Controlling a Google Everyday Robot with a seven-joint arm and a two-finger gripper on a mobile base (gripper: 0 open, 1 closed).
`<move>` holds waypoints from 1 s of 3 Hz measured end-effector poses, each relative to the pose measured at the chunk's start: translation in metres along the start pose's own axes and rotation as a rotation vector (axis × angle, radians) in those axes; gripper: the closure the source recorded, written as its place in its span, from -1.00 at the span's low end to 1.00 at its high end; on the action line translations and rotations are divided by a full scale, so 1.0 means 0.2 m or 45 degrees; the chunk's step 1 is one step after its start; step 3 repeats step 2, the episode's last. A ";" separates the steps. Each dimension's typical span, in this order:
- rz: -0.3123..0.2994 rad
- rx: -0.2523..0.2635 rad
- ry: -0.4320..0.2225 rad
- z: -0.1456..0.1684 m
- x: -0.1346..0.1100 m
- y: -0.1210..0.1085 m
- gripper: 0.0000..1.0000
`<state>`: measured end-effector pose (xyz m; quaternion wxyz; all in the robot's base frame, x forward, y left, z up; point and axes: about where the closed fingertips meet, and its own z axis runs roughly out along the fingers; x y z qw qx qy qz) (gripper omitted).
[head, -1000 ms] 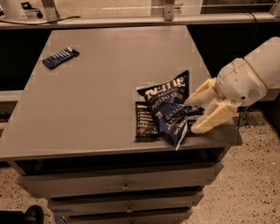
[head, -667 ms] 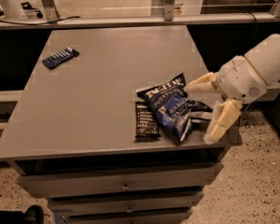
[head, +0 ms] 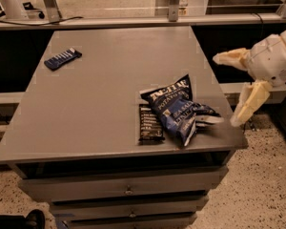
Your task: Move blue chip bag near rxbar chocolate
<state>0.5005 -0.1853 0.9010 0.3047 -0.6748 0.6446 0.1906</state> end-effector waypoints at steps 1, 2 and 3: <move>-0.002 0.214 -0.022 -0.27 0.06 -0.19 -1.00; -0.025 0.259 -0.026 -0.34 0.02 -0.23 -1.00; -0.025 0.259 -0.026 -0.34 0.02 -0.23 -1.00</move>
Offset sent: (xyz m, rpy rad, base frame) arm 0.0256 -0.0375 0.0304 0.0269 -0.1041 -0.0861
